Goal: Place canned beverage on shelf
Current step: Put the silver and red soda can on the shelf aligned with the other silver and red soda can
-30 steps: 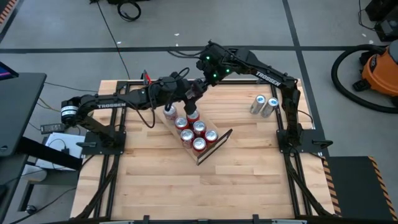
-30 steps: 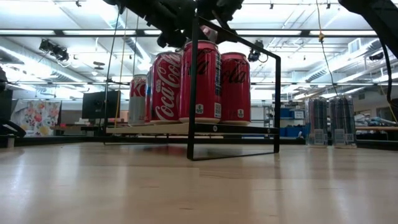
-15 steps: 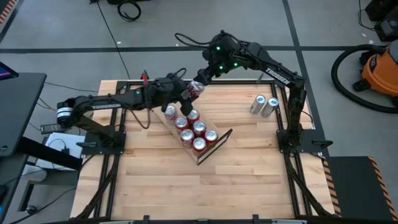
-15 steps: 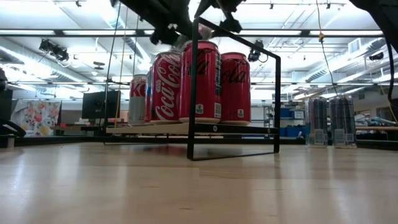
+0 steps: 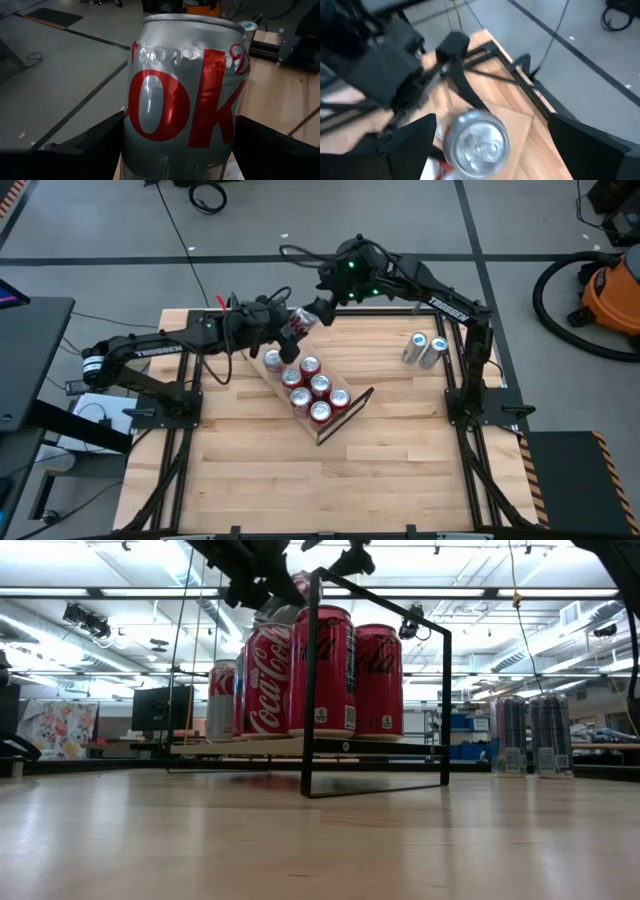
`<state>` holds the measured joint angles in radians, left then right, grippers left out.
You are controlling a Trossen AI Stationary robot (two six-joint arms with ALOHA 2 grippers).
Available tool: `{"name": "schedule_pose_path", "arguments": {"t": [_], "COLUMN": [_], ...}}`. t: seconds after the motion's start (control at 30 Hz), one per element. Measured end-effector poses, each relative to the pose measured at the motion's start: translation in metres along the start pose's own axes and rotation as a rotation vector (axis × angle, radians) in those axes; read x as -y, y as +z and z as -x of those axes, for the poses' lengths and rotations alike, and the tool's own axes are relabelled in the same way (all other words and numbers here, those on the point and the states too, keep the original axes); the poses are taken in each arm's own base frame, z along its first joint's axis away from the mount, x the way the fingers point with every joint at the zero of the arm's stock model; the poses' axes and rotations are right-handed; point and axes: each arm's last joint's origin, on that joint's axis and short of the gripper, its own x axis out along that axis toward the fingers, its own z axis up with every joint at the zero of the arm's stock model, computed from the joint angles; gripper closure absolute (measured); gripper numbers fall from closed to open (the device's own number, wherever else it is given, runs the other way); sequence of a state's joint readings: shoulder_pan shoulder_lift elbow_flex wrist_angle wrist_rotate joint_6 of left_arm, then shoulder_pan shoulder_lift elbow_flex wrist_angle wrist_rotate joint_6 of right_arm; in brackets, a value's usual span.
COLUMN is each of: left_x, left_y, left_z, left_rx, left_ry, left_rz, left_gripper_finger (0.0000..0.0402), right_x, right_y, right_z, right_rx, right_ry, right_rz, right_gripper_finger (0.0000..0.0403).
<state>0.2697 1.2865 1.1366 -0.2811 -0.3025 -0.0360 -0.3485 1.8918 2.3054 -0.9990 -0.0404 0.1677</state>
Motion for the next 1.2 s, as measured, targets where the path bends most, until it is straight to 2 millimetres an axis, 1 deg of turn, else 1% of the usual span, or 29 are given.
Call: {"name": "schedule_pose_path", "arguments": {"t": [0.17, 0.3, 0.37, 0.43, 0.53, 0.63, 0.7, 0.77, 0.83, 0.93, 1.0, 1.13, 1.2], "left_x": [-0.002, -0.006, -0.007, -0.006, -0.005, -0.007, -0.010, -0.013, -0.013, -0.011, -0.010, -0.008, -0.007], "left_y": [0.000, 0.003, -0.001, -0.008, -0.029, -0.038, -0.034, -0.030, -0.030, -0.032, -0.034, -0.036, -0.034], "left_z": [0.006, 0.011, 0.011, 0.009, 0.008, 0.012, 0.017, 0.019, 0.018, 0.012, 0.011, 0.004, 0.002], "left_rx": [-0.004, 0.011, 0.010, 0.018, 0.024, 0.101, 0.199, 0.265, 0.272, 0.262, 0.242, 0.238, 0.261], "left_ry": [-0.002, 0.010, 0.011, 0.007, -0.006, -0.009, -0.009, -0.005, -0.004, -0.013, -0.019, -0.017, -0.014], "left_rz": [0.000, 0.006, 0.005, 0.020, 0.064, 0.115, 0.147, 0.165, 0.167, 0.162, 0.152, 0.151, 0.147], "left_gripper_finger": [0.0084, 0.0084, 0.0084, 0.0084, 0.0084, 0.0084, 0.0084, 0.0084, 0.0084, 0.0084, 0.0084, 0.0084, 0.0084], "right_x": [0.005, 0.006, 0.005, 0.003, 0.000, -0.002, -0.002, -0.002, -0.001, 0.000, 0.000, -0.002, -0.002], "right_y": [-0.014, -0.018, -0.018, -0.015, -0.013, -0.010, -0.008, -0.008, -0.009, -0.011, -0.010, -0.003, -0.002], "right_z": [0.009, 0.015, 0.016, 0.015, 0.015, 0.014, 0.010, 0.001, -0.007, -0.019, -0.021, -0.018, -0.019], "right_rx": [-0.152, -0.191, -0.189, -0.161, -0.127, -0.100, -0.066, -0.038, -0.022, 0.015, 0.031, 0.106, 0.113], "right_ry": [-0.031, -0.034, -0.028, -0.019, -0.018, -0.003, 0.027, 0.078, 0.108, 0.072, 0.066, 0.054, 0.046], "right_rz": [0.039, 0.071, 0.079, 0.090, 0.105, 0.121, 0.135, 0.131, 0.112, 0.113, 0.114, 0.119, 0.119], "right_gripper_finger": [0.0010, 0.0010, 0.0010, 0.0010, 0.0010, 0.0010, 0.0010, 0.0010, 0.0010, 0.0010, 0.0010, 0.0010, 0.0010]}}
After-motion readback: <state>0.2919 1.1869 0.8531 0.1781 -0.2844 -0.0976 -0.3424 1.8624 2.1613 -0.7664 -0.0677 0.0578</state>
